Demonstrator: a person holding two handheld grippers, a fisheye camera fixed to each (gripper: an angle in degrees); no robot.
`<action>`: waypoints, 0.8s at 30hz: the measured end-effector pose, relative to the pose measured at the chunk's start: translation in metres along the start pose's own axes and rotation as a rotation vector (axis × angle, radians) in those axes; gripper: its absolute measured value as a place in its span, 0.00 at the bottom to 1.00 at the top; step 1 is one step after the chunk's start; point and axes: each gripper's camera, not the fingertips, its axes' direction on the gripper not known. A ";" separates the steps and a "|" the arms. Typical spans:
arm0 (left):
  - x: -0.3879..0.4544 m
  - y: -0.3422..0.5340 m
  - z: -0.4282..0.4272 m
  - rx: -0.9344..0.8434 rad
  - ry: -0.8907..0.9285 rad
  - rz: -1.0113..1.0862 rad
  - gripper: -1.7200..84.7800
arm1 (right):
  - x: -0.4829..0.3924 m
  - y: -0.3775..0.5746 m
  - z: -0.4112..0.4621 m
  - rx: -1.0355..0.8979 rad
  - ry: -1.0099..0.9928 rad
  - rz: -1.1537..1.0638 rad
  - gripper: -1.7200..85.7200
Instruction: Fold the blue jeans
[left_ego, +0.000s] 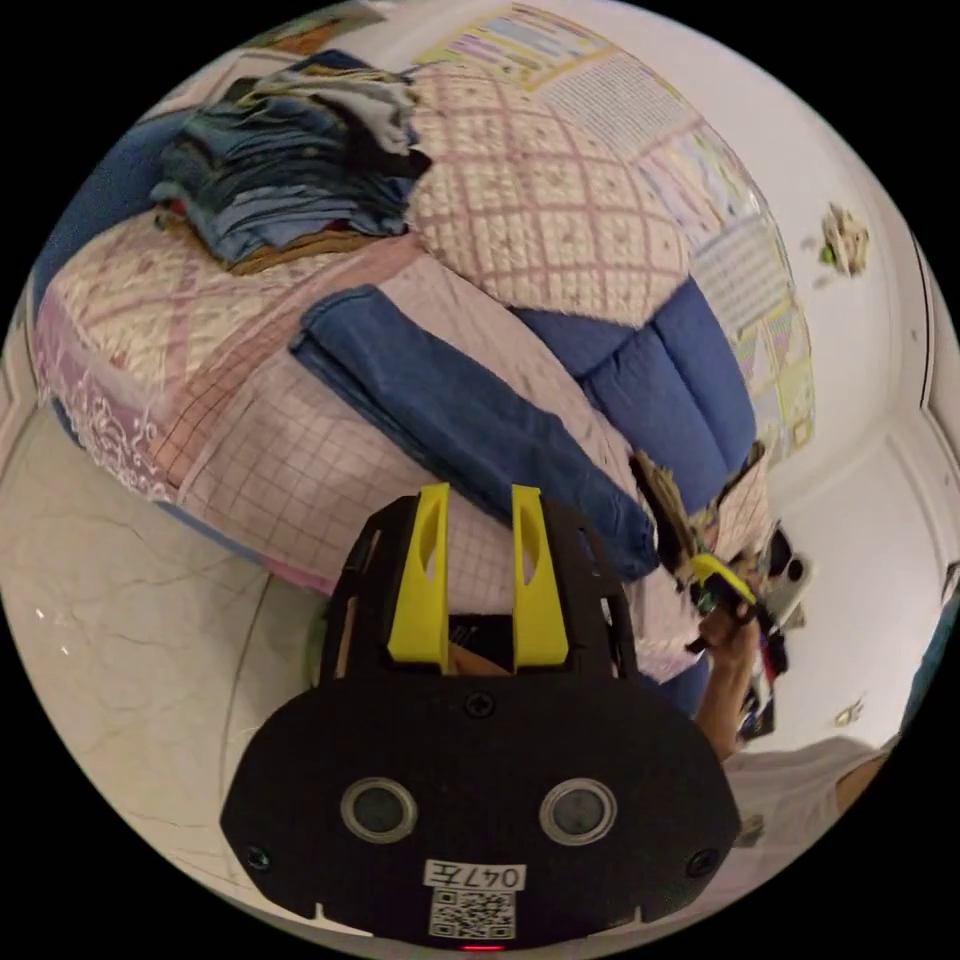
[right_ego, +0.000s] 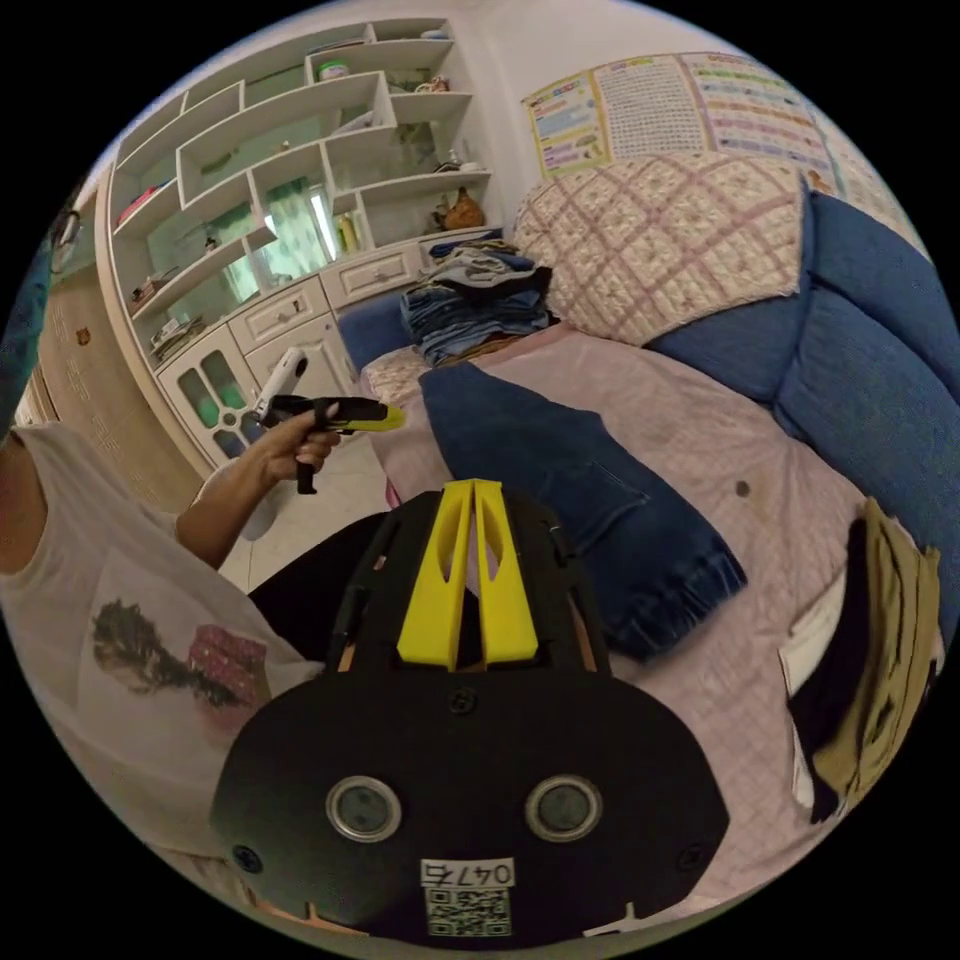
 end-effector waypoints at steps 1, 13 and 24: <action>-0.009 -0.014 -0.009 0.032 -0.001 -0.059 0.14 | -0.015 -0.021 0.021 -0.023 0.013 -0.024 0.01; -0.058 -0.077 -0.069 0.190 0.183 -0.404 0.15 | -0.070 -0.109 0.137 -0.072 0.062 0.020 0.01; -0.022 -0.062 -0.096 0.197 0.156 -0.342 0.10 | -0.052 -0.213 0.276 -0.094 0.108 0.070 0.07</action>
